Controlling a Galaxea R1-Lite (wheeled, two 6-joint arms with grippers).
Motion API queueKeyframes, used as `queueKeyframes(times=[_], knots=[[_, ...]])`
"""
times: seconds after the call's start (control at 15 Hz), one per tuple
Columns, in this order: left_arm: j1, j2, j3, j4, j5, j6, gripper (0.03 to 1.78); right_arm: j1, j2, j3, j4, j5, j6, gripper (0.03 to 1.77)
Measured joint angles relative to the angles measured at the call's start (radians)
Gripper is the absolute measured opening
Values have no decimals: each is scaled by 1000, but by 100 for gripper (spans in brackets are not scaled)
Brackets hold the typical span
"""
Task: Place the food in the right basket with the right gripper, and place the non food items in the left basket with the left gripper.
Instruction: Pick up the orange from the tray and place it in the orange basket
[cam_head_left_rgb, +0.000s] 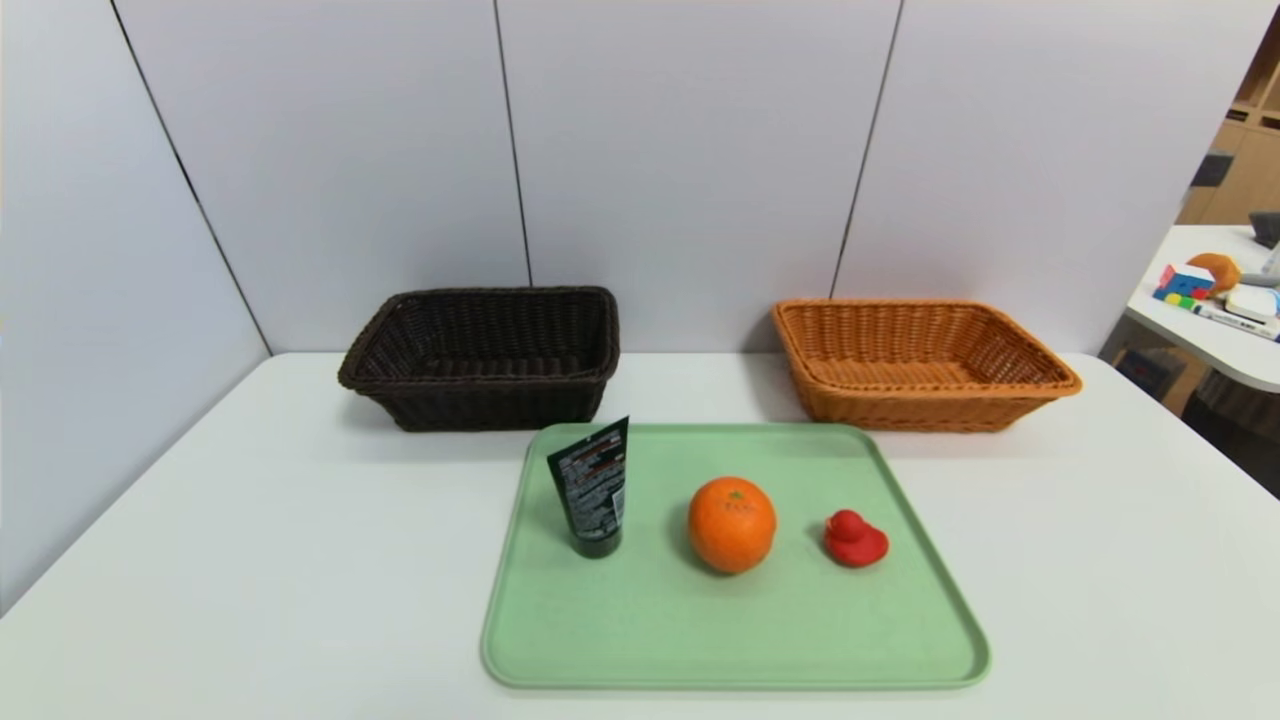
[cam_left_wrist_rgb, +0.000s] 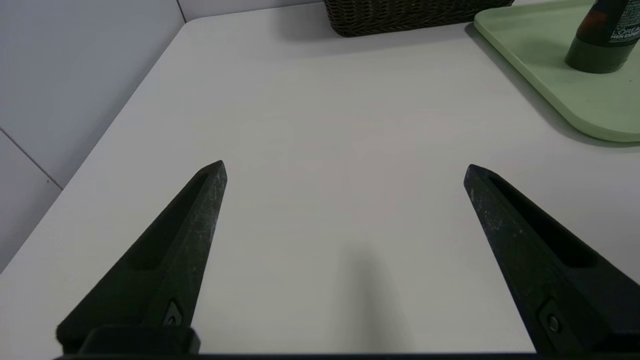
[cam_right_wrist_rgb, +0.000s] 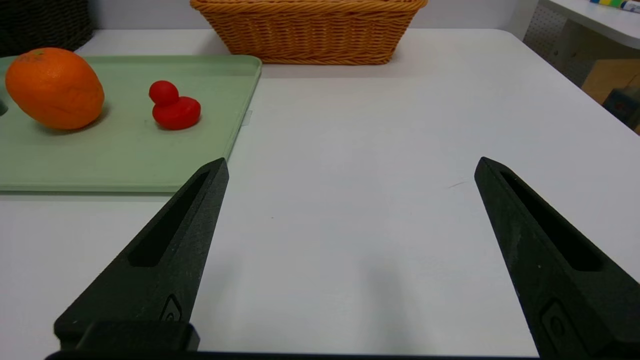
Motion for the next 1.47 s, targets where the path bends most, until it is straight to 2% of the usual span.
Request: queueKeyframes(times=[0.07, 0.2, 0.33, 0.53, 0.87, 1.0, 1.13, 1.2, 1.33, 1.47], knots=[[0, 0, 0, -1, 2, -11, 169, 0, 0, 0, -6, 1, -3, 170], [0, 1, -36, 11, -2, 43, 169, 0, 2, -50, -2, 20, -5, 170], [0, 16, -136, 57, -14, 85, 169, -1, 34, -176, 56, 61, -6, 170], [2, 115, -304, 91, -43, 97, 169, -8, 174, -375, 132, 150, -16, 170], [18, 506, -561, 6, -45, 99, 169, -9, 540, -631, 53, 297, -52, 170], [20, 683, -666, -40, -30, 102, 169, 17, 701, -728, 14, 351, -60, 170], [14, 853, -743, -89, -13, 103, 169, 83, 848, -805, -6, 372, -63, 170], [-2, 930, -766, -120, 1, 102, 169, 142, 918, -836, -11, 371, -64, 170], [-77, 1042, -777, -175, 50, 91, 169, 270, 1024, -865, -23, 341, -60, 170], [-167, 1115, -752, -212, 101, 80, 169, 407, 1118, -857, -64, 290, -46, 170]])
